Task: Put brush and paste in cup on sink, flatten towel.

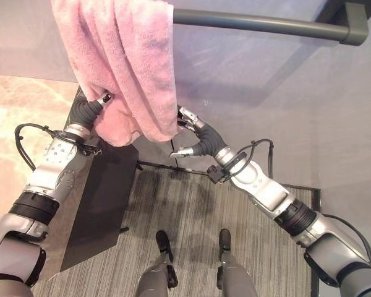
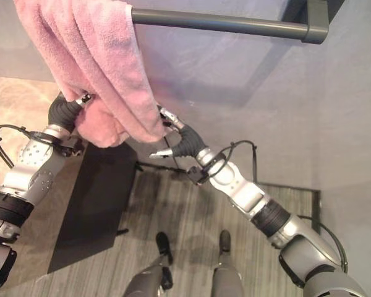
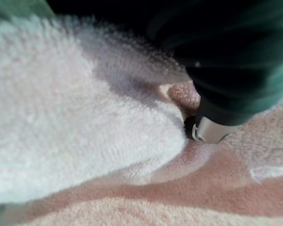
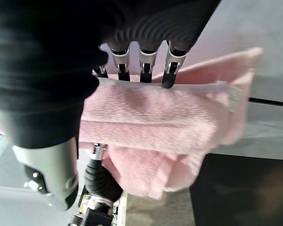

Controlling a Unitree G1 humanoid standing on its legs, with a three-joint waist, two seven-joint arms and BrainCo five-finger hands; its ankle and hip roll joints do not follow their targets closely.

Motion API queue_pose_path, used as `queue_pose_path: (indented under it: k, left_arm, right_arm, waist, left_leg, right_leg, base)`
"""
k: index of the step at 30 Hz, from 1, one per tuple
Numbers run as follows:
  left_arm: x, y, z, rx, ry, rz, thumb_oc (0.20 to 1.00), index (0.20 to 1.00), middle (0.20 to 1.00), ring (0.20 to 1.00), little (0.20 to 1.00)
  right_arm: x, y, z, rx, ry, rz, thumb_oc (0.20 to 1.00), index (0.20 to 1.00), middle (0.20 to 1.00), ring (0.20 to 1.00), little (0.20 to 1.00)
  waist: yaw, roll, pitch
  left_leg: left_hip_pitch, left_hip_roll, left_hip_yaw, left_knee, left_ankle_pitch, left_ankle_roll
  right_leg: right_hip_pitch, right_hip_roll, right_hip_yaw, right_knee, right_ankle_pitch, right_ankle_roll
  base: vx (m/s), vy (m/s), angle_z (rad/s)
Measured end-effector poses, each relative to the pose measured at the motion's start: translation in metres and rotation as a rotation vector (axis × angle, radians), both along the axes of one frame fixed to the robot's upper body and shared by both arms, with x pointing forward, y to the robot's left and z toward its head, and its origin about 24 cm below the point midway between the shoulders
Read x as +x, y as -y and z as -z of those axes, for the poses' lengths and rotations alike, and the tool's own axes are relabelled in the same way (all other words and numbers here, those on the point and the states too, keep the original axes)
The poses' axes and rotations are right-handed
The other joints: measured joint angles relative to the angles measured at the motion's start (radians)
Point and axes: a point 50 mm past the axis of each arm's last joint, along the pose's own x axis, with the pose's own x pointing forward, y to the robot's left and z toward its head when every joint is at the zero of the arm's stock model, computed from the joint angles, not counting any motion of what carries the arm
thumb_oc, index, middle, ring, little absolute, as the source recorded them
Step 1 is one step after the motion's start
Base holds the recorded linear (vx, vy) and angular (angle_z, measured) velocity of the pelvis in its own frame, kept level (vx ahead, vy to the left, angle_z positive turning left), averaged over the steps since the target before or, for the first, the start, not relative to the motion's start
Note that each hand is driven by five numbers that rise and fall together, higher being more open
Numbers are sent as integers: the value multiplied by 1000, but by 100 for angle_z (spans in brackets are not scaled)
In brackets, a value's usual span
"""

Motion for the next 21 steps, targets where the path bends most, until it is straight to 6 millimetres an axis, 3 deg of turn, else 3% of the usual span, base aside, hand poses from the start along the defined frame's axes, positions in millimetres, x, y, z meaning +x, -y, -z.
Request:
queue_pose_path:
  k: [8, 21]
  left_arm:
    - [0, 1, 1, -33, 8, 0, 200, 200, 200, 200, 200]
    - [1, 13, 2, -57, 16, 46, 200, 200, 200, 200, 200]
  right_arm:
    - [2, -7, -3, -29, 13, -17, 1000, 1000, 1000, 1000, 1000]
    - [22, -3, -3, -124, 33, 77, 1000, 1000, 1000, 1000, 1000]
  waist:
    - [13, 0, 0]
    - [17, 3, 2]
  left_leg:
    - [-2, 2, -4, 0, 3, -4]
    - [-17, 1, -28, 0, 7, -4]
  right_leg:
    - [0, 2, -2, 0, 2, -2]
    - [0, 2, -25, 0, 0, -4]
  base:
    - [0, 0, 0]
    - [0, 6, 4]
